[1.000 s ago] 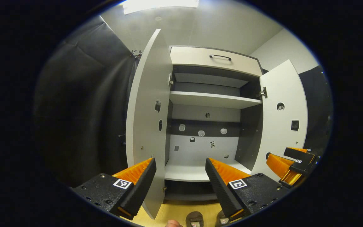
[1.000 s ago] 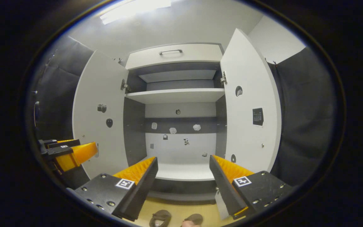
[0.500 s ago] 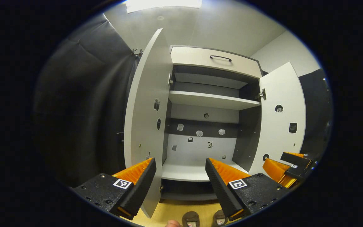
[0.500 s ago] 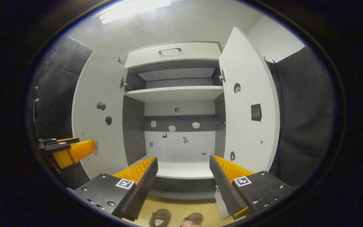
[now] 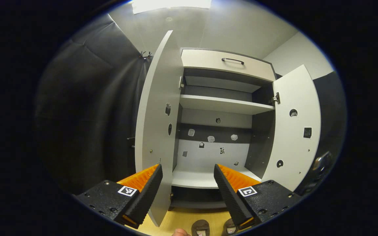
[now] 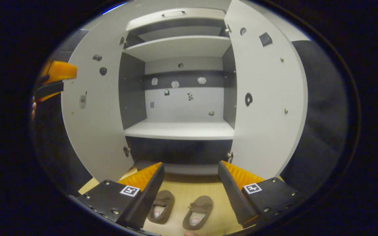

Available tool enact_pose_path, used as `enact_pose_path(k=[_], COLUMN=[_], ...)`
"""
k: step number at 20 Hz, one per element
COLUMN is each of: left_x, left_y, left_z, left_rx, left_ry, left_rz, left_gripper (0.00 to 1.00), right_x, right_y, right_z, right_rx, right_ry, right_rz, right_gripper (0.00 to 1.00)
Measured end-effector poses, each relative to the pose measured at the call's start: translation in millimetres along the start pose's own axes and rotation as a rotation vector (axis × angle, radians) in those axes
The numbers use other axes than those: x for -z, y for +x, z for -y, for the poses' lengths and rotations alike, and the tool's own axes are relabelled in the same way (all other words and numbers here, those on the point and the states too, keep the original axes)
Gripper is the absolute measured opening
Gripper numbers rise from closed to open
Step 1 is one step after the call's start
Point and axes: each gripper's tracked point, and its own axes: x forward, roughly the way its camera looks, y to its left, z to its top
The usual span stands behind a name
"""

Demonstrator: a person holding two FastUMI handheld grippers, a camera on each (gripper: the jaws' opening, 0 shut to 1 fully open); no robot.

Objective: Grab one shoe with the right hand and put it into the shoe cabinet, grab the other shoe with the left hand and put it into the shoe cabinet; then close the right door with the right hand and the left door with the left hand.

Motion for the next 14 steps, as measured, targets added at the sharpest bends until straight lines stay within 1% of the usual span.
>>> enact_pose_path(k=[4, 5, 6, 7, 8, 9, 12, 13, 14], left_x=[0, -1, 0, 0, 1, 1, 4, 5, 6], left_y=[-2, -2, -3, -3, -4, -5, -7, -9, -9], left_z=[-6, -8, -10, -12, -15, -18, -27, -30, -33], left_rx=[-0.012, -0.016, -0.021, -0.025, -0.032, -0.039, -0.061, -0.069, -0.077], left_ry=[0.004, 0.007, 0.009, 0.012, 0.014, 0.017, 0.022, 0.023, 0.025], left_rz=[-0.001, -0.001, -0.002, -0.005, -0.007, -0.008, -0.021, -0.024, -0.027], left_gripper=[0.96, 0.96, 0.96, 0.96, 0.96, 0.96, 0.96, 0.96, 0.96], right_x=[102, 126, 146, 169, 188, 207, 247, 258, 267], right_y=[21, 24, 26, 27, 28, 28, 38, 45, 50], right_z=[-7, -10, -13, -16, -19, -21, -25, -23, -21], right_rx=[-0.029, -0.04, -0.051, -0.059, -0.063, -0.071, -0.083, -0.075, -0.066], right_ry=[0.0, 0.012, 0.026, 0.038, 0.046, 0.045, 0.046, 0.036, 0.025], right_rz=[-0.212, -0.254, -0.304, -0.346, -0.384, -0.425, -0.498, -0.517, -0.532], right_gripper=[0.99, 0.94, 0.99, 0.95, 0.99, 0.99, 0.99, 0.98, 0.92])
